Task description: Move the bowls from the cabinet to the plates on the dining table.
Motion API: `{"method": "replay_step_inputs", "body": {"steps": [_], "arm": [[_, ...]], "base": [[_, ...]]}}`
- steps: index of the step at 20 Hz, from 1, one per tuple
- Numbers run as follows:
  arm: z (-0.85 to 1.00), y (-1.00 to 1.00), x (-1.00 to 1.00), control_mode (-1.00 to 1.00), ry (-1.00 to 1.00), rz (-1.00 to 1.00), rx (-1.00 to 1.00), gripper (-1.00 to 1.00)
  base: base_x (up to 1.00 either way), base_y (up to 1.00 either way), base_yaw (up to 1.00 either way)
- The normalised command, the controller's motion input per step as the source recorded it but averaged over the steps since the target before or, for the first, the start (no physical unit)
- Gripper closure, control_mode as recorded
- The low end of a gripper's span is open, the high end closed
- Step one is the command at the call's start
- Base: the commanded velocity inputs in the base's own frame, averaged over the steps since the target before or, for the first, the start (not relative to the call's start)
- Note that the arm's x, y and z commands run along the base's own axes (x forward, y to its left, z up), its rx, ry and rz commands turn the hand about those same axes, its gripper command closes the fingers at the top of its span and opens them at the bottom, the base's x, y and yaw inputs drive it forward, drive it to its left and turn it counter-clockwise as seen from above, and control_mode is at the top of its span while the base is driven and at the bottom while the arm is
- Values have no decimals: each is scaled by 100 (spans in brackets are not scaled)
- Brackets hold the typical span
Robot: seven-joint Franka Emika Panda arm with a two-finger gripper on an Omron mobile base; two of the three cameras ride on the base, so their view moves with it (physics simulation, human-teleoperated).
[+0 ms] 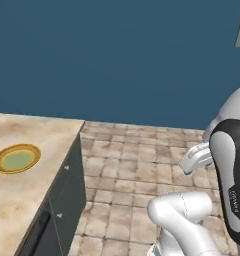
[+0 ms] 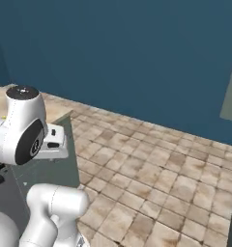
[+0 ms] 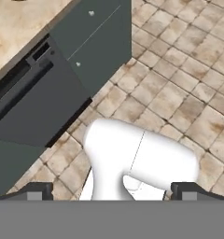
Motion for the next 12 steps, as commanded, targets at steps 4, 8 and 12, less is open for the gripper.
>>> {"method": "replay_step_inputs", "body": {"steps": [4,8,12], "arm": [[0,0,0,100,0,0,0,-100],[0,0,0,100,0,0,0,-100],[0,0,0,100,0,0,0,-100]], "base": [[50,49,-65],[60,85,-59],[57,97,-55]]}}
